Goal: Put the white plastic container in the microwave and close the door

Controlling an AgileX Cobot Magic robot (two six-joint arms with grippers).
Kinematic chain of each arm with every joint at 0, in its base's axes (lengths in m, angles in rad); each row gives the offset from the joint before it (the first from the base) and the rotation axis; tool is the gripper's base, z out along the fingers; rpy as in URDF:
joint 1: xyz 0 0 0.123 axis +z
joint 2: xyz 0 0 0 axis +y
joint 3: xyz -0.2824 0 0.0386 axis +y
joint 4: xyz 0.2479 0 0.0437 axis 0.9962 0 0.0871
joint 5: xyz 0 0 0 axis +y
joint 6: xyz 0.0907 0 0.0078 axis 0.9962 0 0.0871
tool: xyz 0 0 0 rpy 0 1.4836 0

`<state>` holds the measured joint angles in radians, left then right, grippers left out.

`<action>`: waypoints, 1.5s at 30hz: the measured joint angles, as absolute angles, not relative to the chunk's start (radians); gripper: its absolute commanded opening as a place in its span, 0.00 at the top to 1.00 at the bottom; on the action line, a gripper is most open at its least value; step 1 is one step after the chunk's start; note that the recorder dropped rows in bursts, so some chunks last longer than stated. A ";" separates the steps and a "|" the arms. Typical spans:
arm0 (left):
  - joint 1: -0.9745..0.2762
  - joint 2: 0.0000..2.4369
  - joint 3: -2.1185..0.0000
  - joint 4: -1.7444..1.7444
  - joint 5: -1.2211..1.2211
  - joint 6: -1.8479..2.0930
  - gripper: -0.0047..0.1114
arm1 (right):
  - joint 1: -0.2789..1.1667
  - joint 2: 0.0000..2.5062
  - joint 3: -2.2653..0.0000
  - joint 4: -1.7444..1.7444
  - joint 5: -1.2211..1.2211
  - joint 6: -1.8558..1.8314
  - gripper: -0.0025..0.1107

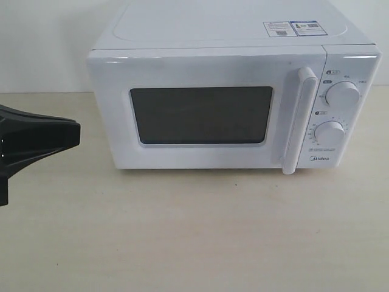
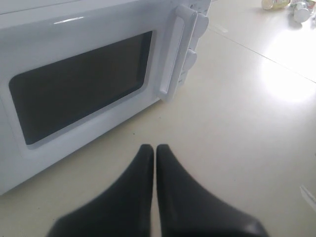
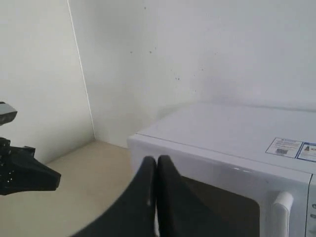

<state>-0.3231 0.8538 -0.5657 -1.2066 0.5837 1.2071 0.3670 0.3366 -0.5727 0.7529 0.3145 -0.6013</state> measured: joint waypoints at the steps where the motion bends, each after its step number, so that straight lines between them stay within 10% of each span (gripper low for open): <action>1: -0.323 0.854 -0.566 -1.207 0.582 1.207 0.92 | 0.367 0.319 -0.573 0.751 0.308 -0.601 0.98; 45: -0.323 0.854 -0.566 -1.204 0.582 1.205 0.92 | 0.198 0.008 -0.115 0.667 0.053 -0.553 0.98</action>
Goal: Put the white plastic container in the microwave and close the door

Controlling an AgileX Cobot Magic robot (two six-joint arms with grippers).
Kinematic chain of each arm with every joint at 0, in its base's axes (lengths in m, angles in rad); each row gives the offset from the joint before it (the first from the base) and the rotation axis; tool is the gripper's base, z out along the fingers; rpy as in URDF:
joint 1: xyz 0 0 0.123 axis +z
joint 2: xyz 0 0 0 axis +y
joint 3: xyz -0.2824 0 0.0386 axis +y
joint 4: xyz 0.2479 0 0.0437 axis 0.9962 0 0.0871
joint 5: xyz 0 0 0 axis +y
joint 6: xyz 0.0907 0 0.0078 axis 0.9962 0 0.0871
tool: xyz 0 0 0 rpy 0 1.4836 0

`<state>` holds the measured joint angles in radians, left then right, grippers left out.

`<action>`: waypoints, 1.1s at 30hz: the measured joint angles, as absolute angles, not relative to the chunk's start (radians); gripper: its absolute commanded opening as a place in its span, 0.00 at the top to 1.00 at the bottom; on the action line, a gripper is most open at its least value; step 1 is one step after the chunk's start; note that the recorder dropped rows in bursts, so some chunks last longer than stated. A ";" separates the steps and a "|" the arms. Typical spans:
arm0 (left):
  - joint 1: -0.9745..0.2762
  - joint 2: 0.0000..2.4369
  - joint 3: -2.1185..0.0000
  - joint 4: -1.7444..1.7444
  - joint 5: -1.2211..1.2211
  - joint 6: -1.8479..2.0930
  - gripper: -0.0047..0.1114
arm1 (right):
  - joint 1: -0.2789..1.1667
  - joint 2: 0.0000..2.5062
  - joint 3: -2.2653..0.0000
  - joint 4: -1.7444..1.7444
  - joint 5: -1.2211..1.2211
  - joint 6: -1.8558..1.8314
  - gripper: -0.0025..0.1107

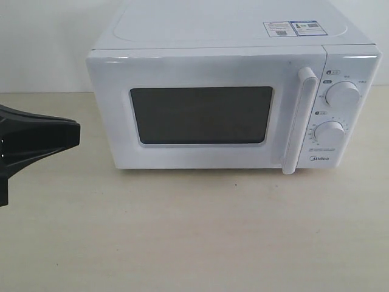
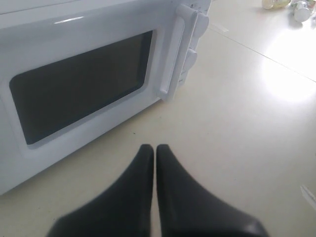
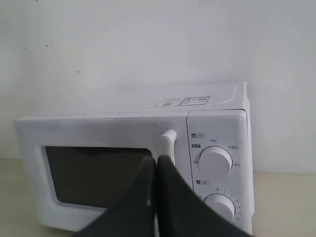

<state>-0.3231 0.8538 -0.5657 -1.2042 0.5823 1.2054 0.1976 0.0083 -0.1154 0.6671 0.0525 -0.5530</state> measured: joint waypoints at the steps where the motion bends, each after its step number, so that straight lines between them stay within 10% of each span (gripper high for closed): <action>1: -0.323 0.854 -0.566 -1.204 0.582 1.205 0.92 | 0.198 0.005 -0.115 0.655 0.053 -0.542 0.98; 33: -0.323 0.854 -0.566 -1.204 0.582 1.205 0.92 | 0.198 0.005 -0.004 0.105 0.184 -0.011 0.98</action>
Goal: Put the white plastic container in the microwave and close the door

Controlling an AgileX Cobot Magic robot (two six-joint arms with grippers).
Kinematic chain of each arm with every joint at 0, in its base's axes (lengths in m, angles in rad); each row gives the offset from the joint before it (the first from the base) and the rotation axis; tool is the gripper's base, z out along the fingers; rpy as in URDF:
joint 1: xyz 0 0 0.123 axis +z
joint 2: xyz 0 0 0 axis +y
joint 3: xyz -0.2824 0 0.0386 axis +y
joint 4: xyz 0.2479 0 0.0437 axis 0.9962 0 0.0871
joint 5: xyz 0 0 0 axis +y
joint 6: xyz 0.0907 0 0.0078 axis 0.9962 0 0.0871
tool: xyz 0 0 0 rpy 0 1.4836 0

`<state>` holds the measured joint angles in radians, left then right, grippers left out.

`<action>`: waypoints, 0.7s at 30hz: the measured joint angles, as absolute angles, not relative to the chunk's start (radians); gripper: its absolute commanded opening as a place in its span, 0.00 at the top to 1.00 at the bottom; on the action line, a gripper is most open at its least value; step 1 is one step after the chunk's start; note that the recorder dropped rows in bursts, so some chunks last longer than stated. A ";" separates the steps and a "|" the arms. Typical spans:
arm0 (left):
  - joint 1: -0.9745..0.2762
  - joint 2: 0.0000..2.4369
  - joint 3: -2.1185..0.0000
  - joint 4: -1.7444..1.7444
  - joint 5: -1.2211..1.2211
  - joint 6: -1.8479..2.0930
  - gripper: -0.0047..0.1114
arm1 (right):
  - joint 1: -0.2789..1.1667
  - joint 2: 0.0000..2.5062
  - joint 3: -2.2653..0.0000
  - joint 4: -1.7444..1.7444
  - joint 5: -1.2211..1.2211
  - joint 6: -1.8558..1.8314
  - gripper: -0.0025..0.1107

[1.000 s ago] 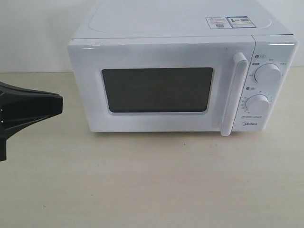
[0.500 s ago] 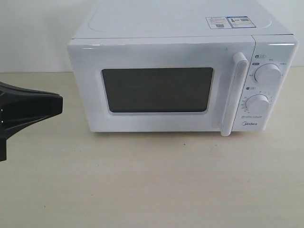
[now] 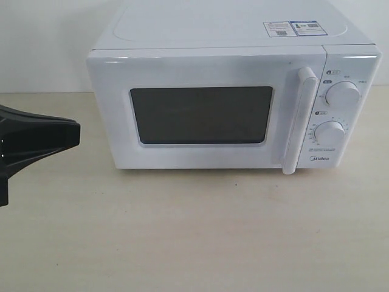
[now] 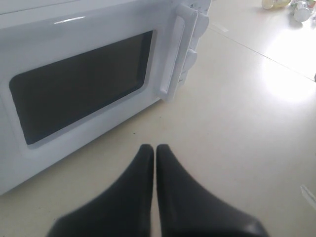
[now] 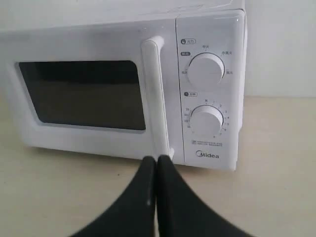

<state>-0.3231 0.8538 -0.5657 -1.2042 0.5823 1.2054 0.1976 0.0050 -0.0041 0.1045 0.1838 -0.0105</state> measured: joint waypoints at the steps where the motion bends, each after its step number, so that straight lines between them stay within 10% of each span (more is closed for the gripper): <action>1: -0.323 0.854 -0.566 -1.204 0.582 1.205 0.92 | 0.192 0.005 -0.004 0.094 0.191 -0.011 0.98; 21: -0.323 0.854 -0.566 -1.204 0.582 1.205 0.92 | -0.022 0.005 0.001 0.054 0.332 -0.011 0.98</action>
